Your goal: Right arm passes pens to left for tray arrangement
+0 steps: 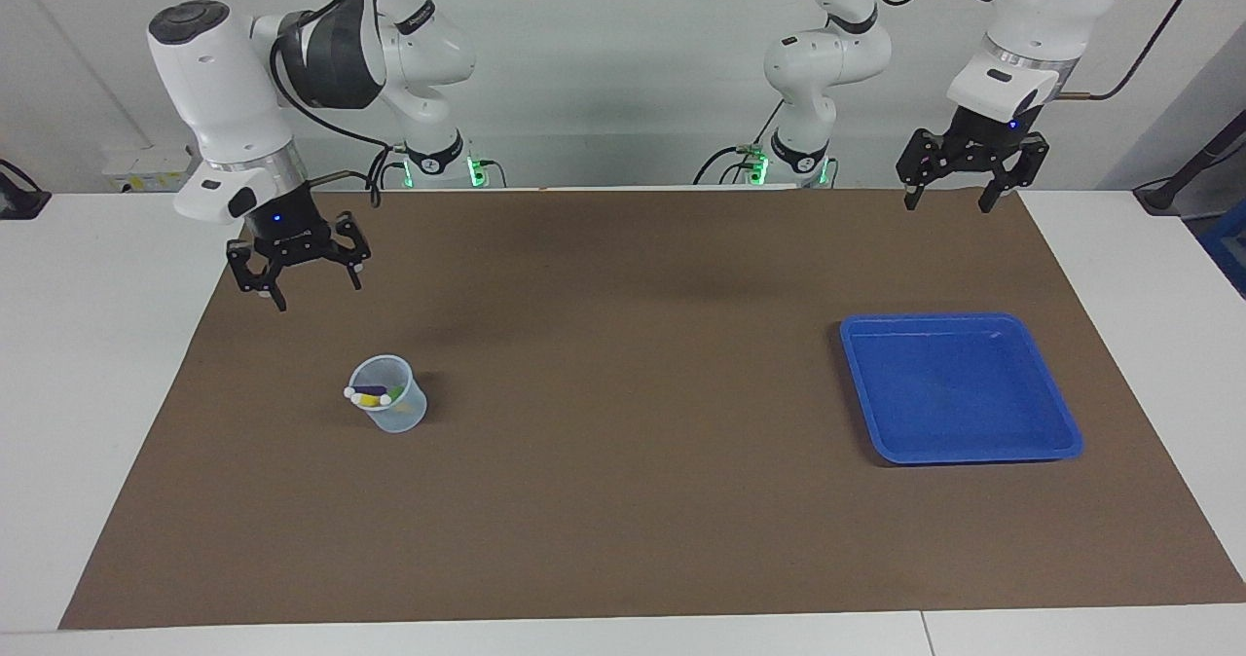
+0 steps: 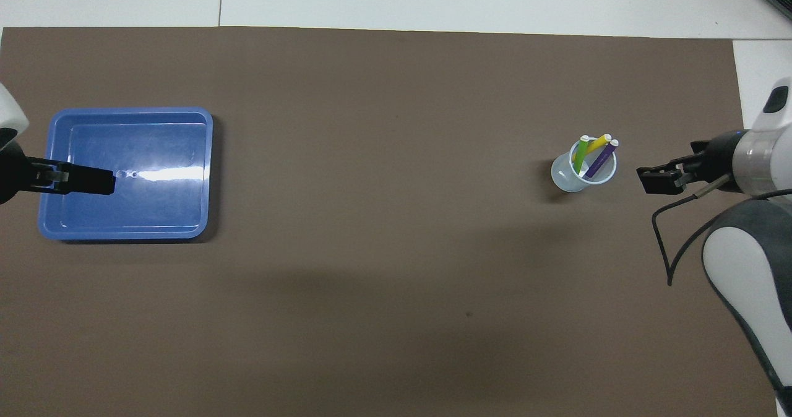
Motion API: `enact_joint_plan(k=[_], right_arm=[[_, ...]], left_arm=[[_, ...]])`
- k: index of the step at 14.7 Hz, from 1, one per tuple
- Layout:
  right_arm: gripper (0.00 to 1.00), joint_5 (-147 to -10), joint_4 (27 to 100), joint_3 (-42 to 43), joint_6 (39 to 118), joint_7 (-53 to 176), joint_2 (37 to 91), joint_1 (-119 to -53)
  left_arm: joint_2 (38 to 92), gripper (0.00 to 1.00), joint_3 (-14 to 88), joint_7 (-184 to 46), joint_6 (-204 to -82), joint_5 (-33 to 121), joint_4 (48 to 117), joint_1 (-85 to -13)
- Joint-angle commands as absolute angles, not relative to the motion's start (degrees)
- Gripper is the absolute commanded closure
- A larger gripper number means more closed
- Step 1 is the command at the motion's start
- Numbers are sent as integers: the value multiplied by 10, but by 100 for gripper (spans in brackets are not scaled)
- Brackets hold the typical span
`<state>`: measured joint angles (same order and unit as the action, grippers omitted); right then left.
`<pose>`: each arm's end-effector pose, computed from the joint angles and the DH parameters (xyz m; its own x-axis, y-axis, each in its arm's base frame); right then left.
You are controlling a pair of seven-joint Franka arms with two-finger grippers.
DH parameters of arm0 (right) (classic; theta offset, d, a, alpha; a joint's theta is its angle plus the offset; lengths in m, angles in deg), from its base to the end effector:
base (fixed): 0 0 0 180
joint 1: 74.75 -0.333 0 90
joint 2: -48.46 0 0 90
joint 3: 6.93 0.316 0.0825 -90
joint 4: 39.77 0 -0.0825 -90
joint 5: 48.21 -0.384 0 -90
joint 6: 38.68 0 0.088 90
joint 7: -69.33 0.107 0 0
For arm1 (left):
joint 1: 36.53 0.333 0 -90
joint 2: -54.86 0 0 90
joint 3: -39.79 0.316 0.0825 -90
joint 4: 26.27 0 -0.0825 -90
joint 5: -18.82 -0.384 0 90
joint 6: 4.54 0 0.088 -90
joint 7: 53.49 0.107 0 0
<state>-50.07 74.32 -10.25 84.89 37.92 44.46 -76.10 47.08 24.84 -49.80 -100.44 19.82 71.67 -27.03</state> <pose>0.5595 -0.0186 0.5160 0.8525 0.4758 0.2165 0.4674 -0.8793 0.0918 0.5194 -0.0608 0.6384 0.9830 -0.1577 0.0942 -0.1561 -0.9875 -0.0236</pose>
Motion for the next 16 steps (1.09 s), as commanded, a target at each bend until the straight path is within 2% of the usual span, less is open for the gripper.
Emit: enact_joint_plan(k=[1,8,10,13,16], right_arm=[[10,-511,728,-98,844,308,469,-748],[11,-512,527,-95,715,202,606,-726],[16,-516,507,-93,714,186,626,-723],[16,-534,460,-92,668,188,666,-714],[16,-548,444,-92,659,189,688,-705]], left_arm=[[463,0,248,-494,-996,187,718,-270],[463,0,248,-494,-996,187,718,-270],[463,0,248,-494,-996,187,718,-270],[463,0,248,-494,-996,187,718,-270],[463,0,248,-494,-996,187,718,-270]])
